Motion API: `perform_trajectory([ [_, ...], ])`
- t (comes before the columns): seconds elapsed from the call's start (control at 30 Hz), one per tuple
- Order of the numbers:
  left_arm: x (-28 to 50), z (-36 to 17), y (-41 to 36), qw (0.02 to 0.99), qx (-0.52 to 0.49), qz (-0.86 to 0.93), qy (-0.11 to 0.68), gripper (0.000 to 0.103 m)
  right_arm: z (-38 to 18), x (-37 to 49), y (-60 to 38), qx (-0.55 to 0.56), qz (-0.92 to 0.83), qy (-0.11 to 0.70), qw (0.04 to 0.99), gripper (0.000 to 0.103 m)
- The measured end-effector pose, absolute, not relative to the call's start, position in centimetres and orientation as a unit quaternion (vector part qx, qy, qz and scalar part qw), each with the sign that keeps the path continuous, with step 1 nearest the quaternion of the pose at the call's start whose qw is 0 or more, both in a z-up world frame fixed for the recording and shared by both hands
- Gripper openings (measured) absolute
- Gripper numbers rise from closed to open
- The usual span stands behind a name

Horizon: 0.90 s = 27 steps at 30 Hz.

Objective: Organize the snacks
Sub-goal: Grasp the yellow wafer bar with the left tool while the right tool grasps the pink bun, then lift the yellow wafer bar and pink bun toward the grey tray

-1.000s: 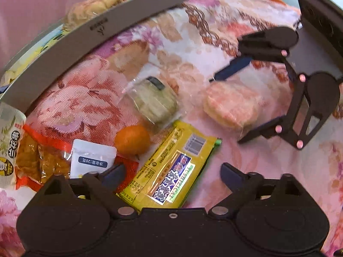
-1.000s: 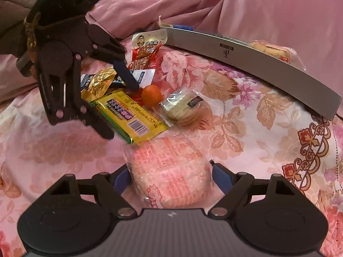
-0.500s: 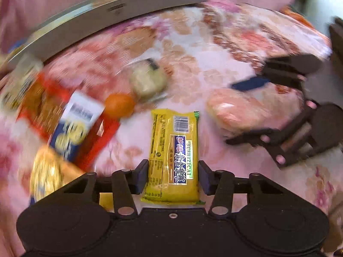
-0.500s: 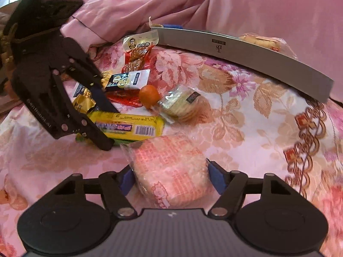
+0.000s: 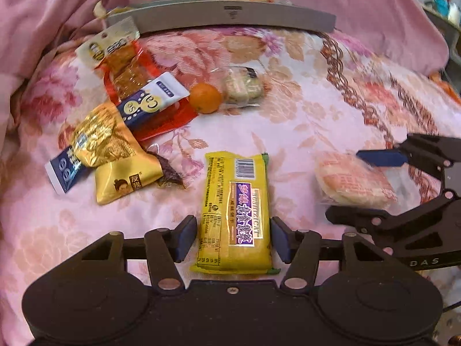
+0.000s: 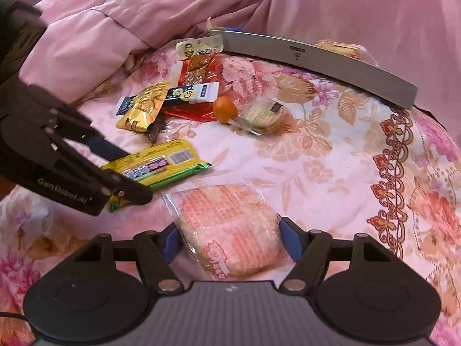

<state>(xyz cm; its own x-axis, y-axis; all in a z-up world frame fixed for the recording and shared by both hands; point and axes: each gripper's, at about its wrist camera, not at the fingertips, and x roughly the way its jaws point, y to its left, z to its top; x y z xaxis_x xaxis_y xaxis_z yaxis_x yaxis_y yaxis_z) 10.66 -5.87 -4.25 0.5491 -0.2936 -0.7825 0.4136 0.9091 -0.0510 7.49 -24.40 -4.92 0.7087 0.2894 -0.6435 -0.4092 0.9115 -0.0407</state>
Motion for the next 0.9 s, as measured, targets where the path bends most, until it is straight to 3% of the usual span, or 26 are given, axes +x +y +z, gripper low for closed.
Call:
perform_trajectory([
  [0.17, 10.7, -4.6, -6.4, 0.885, 0.108, -0.207, 0.402, 0.071, -4.8, 8.2, -25.7, -0.061, 0.202, 0.336, 0.918, 0.086],
  [0.4, 11.4, -4.9, -6.4, 0.888, 0.12, -0.216, 0.387, 0.073, -5.4, 9.4, -25.7, -0.058, 0.215, 0.345, 0.912, 0.092],
  [0.47, 11.3, -5.0, -6.4, 0.889, 0.121, -0.22, 0.384, 0.069, -5.5, 9.6, -25.4, -0.065, 0.214, 0.347, 0.911, 0.092],
  [0.53, 11.2, -5.0, -6.4, 0.889, 0.122, -0.224, 0.38, 0.063, -5.6, 9.7, -25.1, -0.067, 0.212, 0.348, 0.911, 0.086],
  [0.6, 11.0, -4.9, -6.4, 0.888, 0.121, -0.229, 0.378, 0.052, -5.7, 9.5, -24.7, -0.07, 0.211, 0.347, 0.911, 0.082],
  [0.9, 10.6, -4.6, -6.0, 0.891, 0.103, -0.229, 0.378, 0.046, -5.6, 7.9, -23.2, -0.066, 0.168, 0.331, 0.926, 0.074],
])
